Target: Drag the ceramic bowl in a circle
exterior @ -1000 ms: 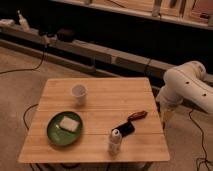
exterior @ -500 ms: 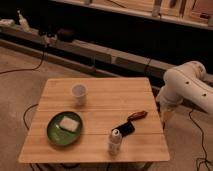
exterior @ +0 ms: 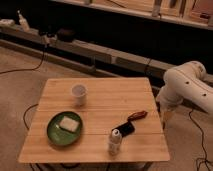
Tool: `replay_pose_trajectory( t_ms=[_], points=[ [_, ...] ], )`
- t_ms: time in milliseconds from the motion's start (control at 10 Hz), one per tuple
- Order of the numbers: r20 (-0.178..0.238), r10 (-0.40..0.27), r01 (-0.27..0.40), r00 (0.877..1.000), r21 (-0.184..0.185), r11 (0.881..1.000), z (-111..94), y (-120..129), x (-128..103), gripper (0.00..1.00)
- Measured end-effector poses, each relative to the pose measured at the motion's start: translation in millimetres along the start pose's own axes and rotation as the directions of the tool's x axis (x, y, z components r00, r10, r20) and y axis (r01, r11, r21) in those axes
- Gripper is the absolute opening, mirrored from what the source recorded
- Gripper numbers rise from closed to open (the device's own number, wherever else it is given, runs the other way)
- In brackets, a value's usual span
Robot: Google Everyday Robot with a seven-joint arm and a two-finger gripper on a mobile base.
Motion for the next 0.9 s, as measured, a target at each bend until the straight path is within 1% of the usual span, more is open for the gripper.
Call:
replay_pose_trajectory(
  t_ms=[300,400,500,600,700,800,900],
  points=[
    [0.005,-0.005,0.005,1.000,-0.002,1.000,1.0,-3.3,-1.2,0.65],
    [0.007,-0.030,0.030,1.000,-0.012,0.999,4.7,-9.5,-6.1,0.65],
    [0.012,-0.073,0.074,0.997,-0.025,0.997,12.8,-24.1,-18.2,0.65],
    [0.008,-0.139,0.139,0.990,-0.049,0.989,29.1,-46.7,-37.6,0.65],
    [0.005,-0.204,0.204,0.979,-0.069,0.977,45.1,-68.6,-60.6,0.65],
    [0.007,-0.266,0.266,0.964,-0.079,0.961,57.2,-86.2,-83.6,0.65],
    [0.016,-0.334,0.335,0.942,-0.088,0.938,69.5,-102.5,-110.6,0.65]
  ],
)
